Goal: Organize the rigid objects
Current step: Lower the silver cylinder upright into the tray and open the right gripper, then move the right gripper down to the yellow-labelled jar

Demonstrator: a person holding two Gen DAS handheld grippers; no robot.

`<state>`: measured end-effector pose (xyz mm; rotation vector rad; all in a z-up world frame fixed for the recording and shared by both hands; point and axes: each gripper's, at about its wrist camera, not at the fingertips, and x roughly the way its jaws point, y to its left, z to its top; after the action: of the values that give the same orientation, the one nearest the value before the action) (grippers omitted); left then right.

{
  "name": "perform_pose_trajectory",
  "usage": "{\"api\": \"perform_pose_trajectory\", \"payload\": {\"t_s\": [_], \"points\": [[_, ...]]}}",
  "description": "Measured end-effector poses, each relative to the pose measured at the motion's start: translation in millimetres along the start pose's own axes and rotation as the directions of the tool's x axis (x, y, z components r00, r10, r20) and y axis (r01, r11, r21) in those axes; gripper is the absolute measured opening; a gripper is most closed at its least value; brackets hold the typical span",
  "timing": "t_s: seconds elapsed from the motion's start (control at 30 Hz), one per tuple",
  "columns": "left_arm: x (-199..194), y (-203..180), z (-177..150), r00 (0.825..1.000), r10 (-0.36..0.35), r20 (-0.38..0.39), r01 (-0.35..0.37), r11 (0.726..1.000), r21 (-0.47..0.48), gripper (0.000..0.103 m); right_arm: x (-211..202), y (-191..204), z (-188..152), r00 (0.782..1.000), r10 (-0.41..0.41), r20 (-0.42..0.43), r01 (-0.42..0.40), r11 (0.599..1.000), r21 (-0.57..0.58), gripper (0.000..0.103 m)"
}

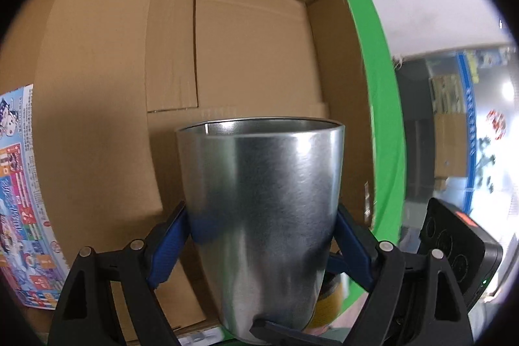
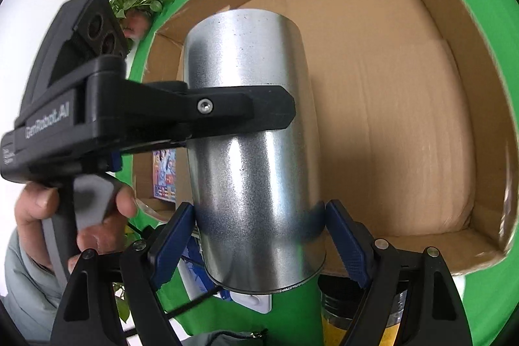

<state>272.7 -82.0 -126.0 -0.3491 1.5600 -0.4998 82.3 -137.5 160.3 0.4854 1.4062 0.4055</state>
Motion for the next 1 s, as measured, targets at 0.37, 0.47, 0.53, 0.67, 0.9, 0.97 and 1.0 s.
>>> {"api": "perform_pose_trajectory", "payload": {"t_s": [0.37, 0.47, 0.53, 0.67, 0.9, 0.97, 1.0], "points": [[-32.4, 13.6, -5.4, 0.99, 0.078, 0.116, -0.072, 0.996, -0.06, 0.085, 31.6, 3.1, -5.2, 0.996, -0.083, -0.021, 0.083, 0.997, 0.002, 0.08], [-55.2, 15.3, -7.4, 0.98, 0.09, 0.176, -0.079, 0.995, -0.068, 0.085, 38.5, 6.1, -8.7, 0.994, -0.108, -0.025, 0.108, 0.994, 0.001, 0.08], [-66.0, 14.9, -12.2, 0.978, 0.102, 0.181, -0.094, 0.994, -0.049, 0.085, 42.4, 9.6, -10.1, 0.992, -0.12, -0.034, 0.12, 0.993, -0.006, 0.081], [-80.2, 13.2, -31.0, 0.974, 0.126, 0.186, -0.123, 0.992, -0.029, 0.085, 55.1, 25.5, -10.2, 0.983, -0.158, -0.098, 0.153, 0.987, -0.054, 0.089], [-113.8, -7.9, -81.0, 0.929, 0.2, 0.312, -0.218, 0.976, 0.025, 0.085, 13.0, 55.0, -17.6, 0.993, -0.116, 0.002, 0.115, 0.988, -0.106, 0.101], [-123.9, -13.7, -95.8, 0.905, 0.235, 0.356, -0.261, 0.965, 0.026, 0.085, 9.3, 59.0, -19.2, 0.988, -0.151, 0.007, 0.151, 0.98, -0.128, 0.097], [-129.5, -15.4, -101.8, 0.893, 0.254, 0.371, -0.28, 0.96, 0.017, 0.085, 11.4, 59.6, -19.3, 0.988, -0.155, 0.003, 0.154, 0.98, -0.124, 0.09]]}}
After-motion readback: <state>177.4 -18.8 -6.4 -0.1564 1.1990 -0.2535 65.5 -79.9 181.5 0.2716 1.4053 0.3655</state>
